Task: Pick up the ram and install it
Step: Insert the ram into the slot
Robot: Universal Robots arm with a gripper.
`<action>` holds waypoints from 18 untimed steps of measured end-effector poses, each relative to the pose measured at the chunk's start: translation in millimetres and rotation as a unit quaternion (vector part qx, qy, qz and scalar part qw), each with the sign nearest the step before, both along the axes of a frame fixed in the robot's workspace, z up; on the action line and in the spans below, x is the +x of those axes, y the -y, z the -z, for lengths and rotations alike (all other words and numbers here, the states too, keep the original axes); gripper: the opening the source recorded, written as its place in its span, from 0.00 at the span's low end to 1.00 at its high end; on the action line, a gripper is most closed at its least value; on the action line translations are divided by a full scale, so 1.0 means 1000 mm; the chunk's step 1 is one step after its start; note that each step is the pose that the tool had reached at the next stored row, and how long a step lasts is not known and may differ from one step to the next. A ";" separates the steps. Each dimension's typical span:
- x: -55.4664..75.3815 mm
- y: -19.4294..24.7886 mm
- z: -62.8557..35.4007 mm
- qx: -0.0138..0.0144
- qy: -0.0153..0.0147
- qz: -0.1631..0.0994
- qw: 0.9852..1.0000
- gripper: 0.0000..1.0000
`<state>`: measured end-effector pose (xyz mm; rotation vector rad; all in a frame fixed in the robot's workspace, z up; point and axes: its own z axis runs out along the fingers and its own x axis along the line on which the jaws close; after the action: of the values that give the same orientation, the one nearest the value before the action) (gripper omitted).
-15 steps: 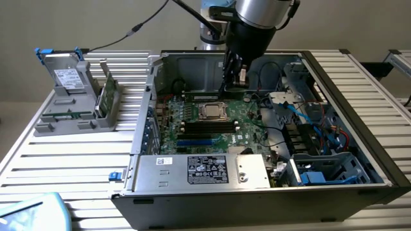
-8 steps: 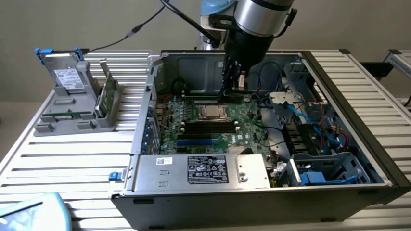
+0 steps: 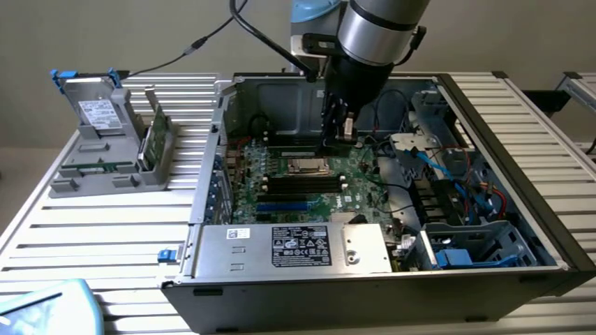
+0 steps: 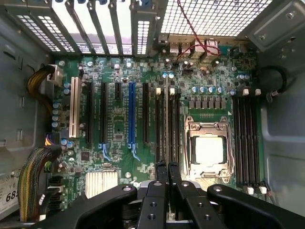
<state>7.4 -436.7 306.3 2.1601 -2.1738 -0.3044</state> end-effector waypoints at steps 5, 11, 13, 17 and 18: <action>0.000 0.0000 0.0092 0.000 0.000 0.000 1.000 0.13; 0.000 0.0000 0.0200 0.000 0.000 0.000 1.000 0.13; 0.000 0.0000 0.0237 0.000 0.000 0.000 1.000 0.13; 0.000 0.0000 0.0310 0.000 0.000 0.000 1.000 0.13; 0.000 0.0000 0.0328 0.000 0.000 0.000 1.000 0.13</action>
<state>7.5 -436.7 273.5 2.1602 -2.1738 -0.3045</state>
